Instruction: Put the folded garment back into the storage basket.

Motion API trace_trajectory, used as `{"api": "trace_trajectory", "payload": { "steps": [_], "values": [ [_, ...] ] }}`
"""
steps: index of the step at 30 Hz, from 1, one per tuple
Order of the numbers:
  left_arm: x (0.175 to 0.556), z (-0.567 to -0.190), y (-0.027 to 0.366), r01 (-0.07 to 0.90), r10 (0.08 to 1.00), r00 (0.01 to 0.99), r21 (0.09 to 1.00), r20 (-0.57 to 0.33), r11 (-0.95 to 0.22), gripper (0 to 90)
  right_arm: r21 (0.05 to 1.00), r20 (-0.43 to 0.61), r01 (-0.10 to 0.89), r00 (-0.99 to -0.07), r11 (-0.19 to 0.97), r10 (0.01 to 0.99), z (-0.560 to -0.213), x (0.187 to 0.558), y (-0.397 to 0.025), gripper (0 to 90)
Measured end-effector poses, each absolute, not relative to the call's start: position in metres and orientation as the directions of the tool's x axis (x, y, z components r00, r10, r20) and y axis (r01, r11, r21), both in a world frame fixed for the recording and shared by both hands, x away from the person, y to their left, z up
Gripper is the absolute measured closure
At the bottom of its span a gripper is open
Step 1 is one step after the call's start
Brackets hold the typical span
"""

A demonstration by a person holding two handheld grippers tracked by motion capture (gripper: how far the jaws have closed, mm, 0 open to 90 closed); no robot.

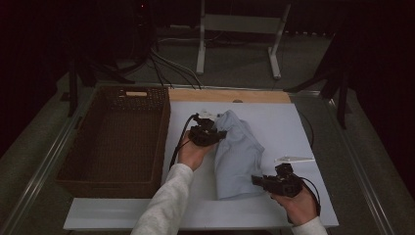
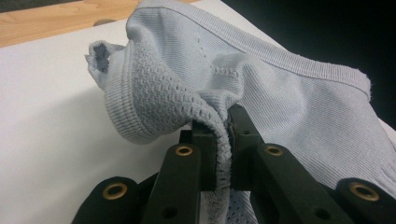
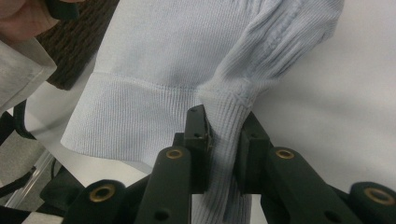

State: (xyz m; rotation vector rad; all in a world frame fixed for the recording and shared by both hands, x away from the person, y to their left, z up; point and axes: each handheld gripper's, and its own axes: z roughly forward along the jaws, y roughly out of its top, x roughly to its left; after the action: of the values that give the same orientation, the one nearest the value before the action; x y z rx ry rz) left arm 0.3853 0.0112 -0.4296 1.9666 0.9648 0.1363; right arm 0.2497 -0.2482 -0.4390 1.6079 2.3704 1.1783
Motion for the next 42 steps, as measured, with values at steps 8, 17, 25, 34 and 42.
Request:
{"api": "trace_trajectory", "payload": {
  "steps": [8, 17, 25, 34, 42],
  "values": [
    [0.386, -0.422, 0.016, 0.575, 0.678, 0.684, 0.771, -0.269, -0.274, 84.3, 0.608, 0.368, 0.776, -0.461, 0.166, 0.808, -0.434, 0.251, -0.244, 78.2],
    [0.388, -0.413, 0.021, 0.576, 0.681, 0.682, 0.77, -0.266, -0.276, 84.2, 0.614, 0.386, 0.774, -0.465, 0.155, 0.797, -0.429, 0.253, -0.24, 78.2],
    [0.388, -0.404, 0.027, 0.58, 0.69, 0.672, 0.771, -0.27, -0.262, 84.2, 0.624, 0.387, 0.766, -0.477, 0.157, 0.789, -0.422, 0.256, -0.235, 78.2],
    [0.387, -0.394, 0.031, 0.575, 0.7, 0.665, 0.777, -0.262, -0.255, 84.2, 0.63, 0.388, 0.759, -0.492, 0.166, 0.779, -0.414, 0.26, -0.228, 78.2],
    [0.386, -0.382, 0.038, 0.566, 0.714, 0.656, 0.786, -0.245, -0.249, 84.2, 0.643, 0.386, 0.747, -0.509, 0.171, 0.77, -0.405, 0.263, -0.223, 78.2]
  ]
}}
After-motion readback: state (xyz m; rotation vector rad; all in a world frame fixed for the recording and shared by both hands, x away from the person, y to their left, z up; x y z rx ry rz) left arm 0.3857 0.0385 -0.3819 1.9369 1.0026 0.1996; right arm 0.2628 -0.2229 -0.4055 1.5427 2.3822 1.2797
